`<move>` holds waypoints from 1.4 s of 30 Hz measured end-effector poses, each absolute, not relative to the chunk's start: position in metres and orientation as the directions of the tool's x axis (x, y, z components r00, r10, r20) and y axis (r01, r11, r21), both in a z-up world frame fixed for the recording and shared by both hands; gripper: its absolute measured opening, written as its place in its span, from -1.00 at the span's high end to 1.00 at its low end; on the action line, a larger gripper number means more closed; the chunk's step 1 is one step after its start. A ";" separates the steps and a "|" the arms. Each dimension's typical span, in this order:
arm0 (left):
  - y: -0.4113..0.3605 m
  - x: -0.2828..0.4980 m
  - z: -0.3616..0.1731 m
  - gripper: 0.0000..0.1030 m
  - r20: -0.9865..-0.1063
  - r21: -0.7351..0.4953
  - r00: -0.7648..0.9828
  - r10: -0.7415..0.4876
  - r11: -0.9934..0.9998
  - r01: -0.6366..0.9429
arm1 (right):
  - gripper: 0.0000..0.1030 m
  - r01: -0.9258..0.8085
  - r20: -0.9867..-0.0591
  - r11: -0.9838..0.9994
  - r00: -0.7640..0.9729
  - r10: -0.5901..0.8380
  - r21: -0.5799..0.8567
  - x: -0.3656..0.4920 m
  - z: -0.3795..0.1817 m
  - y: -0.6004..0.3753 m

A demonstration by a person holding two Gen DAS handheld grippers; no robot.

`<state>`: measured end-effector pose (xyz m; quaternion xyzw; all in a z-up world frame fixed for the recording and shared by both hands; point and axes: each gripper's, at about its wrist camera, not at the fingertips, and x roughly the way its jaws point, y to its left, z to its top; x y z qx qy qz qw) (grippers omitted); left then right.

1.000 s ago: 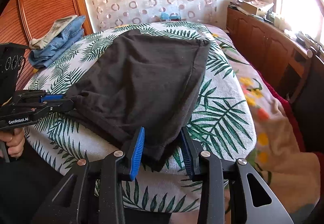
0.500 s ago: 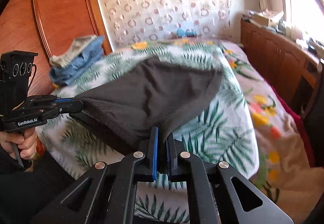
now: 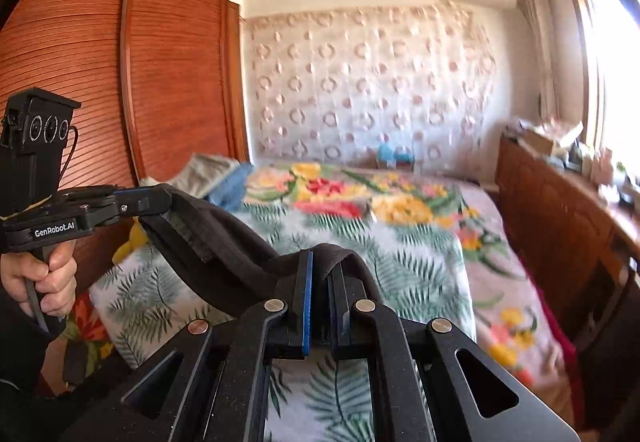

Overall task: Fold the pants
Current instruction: 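Lift the black pants with both grippers and shake them out above the bed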

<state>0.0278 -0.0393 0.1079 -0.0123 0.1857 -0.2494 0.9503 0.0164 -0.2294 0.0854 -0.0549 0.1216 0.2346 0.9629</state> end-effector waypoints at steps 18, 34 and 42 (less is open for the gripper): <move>0.001 0.150 0.069 0.85 -0.431 -0.116 0.846 -0.315 0.949 0.294 | 0.89 -0.461 -0.318 0.885 0.851 0.417 -0.073 0.117 0.070 -0.184; 0.002 0.157 0.101 0.85 -0.375 0.006 0.896 -0.236 0.966 0.257 | 0.89 -0.458 -0.312 0.889 0.849 0.427 -0.029 0.175 0.121 -0.145; 0.009 0.130 0.026 0.85 -0.518 -0.014 0.825 -0.226 0.967 0.256 | 0.89 -0.518 -0.434 0.855 0.767 0.473 0.017 0.155 0.045 -0.150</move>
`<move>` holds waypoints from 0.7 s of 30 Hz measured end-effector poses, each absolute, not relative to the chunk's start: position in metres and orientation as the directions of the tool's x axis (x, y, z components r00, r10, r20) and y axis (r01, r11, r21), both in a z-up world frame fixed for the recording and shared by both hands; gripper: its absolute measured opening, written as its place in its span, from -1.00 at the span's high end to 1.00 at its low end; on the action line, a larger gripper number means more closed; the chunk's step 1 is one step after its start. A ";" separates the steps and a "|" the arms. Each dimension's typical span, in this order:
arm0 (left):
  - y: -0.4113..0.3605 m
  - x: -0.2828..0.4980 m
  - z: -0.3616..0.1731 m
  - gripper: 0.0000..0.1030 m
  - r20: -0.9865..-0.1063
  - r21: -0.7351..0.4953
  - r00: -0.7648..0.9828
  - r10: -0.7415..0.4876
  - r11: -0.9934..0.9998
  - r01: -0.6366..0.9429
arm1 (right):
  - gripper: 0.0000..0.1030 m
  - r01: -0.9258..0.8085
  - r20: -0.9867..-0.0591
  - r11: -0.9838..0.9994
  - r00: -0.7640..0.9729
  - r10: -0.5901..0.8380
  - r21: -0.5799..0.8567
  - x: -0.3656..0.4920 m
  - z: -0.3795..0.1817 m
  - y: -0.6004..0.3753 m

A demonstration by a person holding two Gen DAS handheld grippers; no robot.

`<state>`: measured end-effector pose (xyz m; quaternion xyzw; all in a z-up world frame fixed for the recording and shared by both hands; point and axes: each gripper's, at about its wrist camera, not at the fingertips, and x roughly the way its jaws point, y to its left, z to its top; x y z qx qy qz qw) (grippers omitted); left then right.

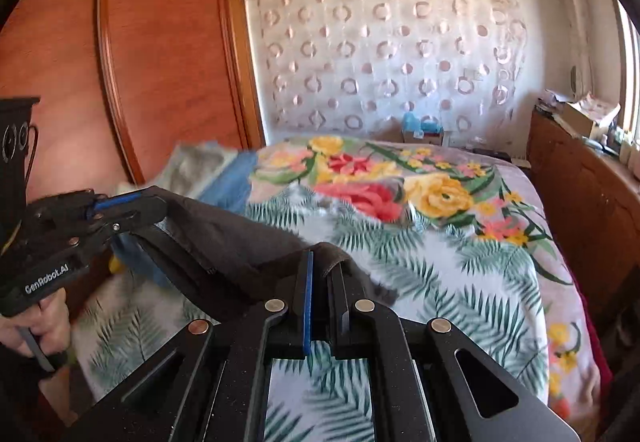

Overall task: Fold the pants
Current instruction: 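Lift the black pants with both grippers and shake them out above the bed, then lay the pants flat on the bed with both grippers and release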

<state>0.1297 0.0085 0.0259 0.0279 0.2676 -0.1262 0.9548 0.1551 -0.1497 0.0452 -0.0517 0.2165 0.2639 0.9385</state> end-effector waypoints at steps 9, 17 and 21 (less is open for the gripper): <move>0.005 0.076 -0.015 0.85 -0.566 -0.101 0.776 -0.279 0.957 0.271 | 0.89 -0.548 -0.489 0.836 0.723 0.488 0.024 0.135 0.028 -0.165; -0.002 0.049 -0.041 0.85 -0.598 -0.121 0.747 -0.291 0.954 0.275 | 0.89 -0.543 -0.544 0.840 0.698 0.466 0.023 0.104 0.003 -0.177; -0.001 0.043 -0.054 0.85 -0.616 -0.133 0.732 -0.289 0.955 0.266 | 0.89 -0.533 -0.558 0.846 0.699 0.447 0.009 0.097 0.000 -0.181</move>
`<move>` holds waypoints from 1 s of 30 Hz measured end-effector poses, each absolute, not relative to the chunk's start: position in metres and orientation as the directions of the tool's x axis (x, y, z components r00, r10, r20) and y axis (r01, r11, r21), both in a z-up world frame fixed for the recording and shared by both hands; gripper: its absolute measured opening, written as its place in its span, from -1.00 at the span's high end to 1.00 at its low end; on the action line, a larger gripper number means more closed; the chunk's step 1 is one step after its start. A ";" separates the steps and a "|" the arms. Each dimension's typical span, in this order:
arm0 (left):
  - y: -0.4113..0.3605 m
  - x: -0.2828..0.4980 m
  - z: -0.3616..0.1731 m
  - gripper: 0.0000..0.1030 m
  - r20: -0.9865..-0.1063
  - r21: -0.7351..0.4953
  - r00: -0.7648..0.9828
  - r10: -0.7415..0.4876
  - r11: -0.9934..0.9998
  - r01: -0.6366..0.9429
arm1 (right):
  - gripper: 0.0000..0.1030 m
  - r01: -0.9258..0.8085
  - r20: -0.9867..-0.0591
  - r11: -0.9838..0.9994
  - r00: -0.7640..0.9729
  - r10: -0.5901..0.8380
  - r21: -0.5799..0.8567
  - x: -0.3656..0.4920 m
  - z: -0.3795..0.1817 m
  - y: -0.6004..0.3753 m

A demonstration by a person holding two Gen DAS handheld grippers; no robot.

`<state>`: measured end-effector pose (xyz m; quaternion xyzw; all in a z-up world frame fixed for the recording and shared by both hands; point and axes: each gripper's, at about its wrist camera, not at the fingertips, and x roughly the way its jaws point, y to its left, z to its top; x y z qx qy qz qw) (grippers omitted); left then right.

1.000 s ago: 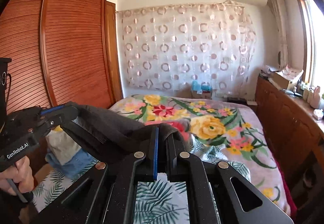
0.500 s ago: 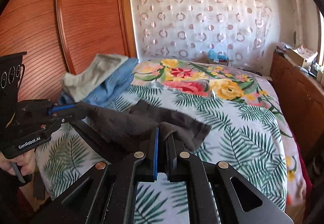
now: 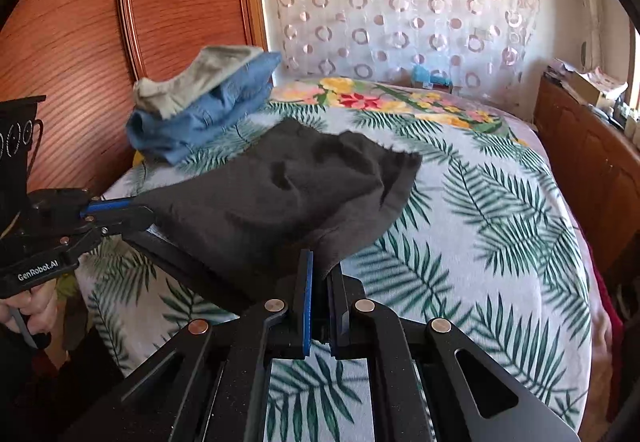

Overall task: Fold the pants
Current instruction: 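Lay the pants flat on the bed with both grippers and release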

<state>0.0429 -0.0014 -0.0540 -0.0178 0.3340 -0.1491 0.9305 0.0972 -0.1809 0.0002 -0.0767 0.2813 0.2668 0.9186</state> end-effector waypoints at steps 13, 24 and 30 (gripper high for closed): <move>-0.005 0.026 -0.074 0.85 -0.655 -0.132 0.703 -0.276 0.958 0.253 | 0.89 -0.531 -0.589 0.847 0.671 0.450 0.042 0.081 -0.011 -0.186; 0.002 0.025 -0.066 0.06 -0.635 -0.163 0.716 -0.291 0.956 0.244 | 0.89 -0.513 -0.616 0.855 0.653 0.441 0.068 0.085 -0.032 -0.184; 0.007 0.037 -0.069 0.06 -0.635 -0.139 0.735 -0.237 0.971 0.192 | 0.89 -0.512 -0.612 0.856 0.657 0.440 0.066 0.086 -0.035 -0.184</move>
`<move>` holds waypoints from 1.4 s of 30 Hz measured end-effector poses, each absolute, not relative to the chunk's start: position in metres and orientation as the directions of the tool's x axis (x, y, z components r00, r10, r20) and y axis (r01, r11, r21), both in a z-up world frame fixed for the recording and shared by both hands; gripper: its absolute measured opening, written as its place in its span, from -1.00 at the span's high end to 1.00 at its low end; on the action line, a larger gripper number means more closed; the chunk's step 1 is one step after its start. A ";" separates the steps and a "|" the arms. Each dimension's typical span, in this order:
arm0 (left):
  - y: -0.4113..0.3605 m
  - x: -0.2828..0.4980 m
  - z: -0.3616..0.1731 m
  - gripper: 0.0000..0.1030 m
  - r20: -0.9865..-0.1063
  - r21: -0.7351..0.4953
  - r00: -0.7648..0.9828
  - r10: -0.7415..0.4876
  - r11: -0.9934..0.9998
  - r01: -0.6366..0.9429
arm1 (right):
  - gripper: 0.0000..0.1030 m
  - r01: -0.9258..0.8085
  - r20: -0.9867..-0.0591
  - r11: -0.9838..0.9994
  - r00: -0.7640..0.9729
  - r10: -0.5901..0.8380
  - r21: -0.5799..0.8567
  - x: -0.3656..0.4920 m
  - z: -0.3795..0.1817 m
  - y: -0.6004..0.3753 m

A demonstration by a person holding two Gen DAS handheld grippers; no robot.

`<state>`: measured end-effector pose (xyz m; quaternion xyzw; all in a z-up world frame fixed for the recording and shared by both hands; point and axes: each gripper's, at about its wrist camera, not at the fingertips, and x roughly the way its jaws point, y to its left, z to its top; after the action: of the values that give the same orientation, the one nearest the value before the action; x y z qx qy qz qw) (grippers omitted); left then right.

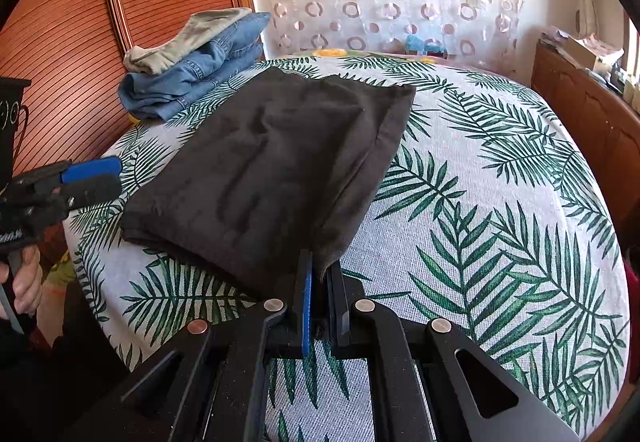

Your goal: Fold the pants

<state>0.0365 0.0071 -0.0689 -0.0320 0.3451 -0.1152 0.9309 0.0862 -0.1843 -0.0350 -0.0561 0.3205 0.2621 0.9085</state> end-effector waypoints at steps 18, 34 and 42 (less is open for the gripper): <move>0.006 0.035 -0.100 0.07 -0.698 -0.145 0.678 -0.231 0.973 0.182 | 0.88 -0.505 -0.612 0.861 0.660 0.435 0.067 0.086 -0.038 -0.184; -0.007 0.028 -0.100 0.45 -0.696 -0.155 0.664 -0.274 0.960 0.235 | 0.80 -0.518 -0.617 0.855 0.663 0.424 0.032 0.087 -0.039 -0.181; -0.007 0.025 -0.095 0.75 -0.688 -0.158 0.668 -0.285 0.957 0.245 | 0.85 -0.536 -0.622 0.842 0.638 0.454 0.064 0.090 -0.038 -0.185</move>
<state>0.0255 -0.0069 -0.0951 -0.0258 0.3808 -0.1451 0.9128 0.0899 -0.1851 -0.0377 -0.0635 0.3253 0.2742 0.9027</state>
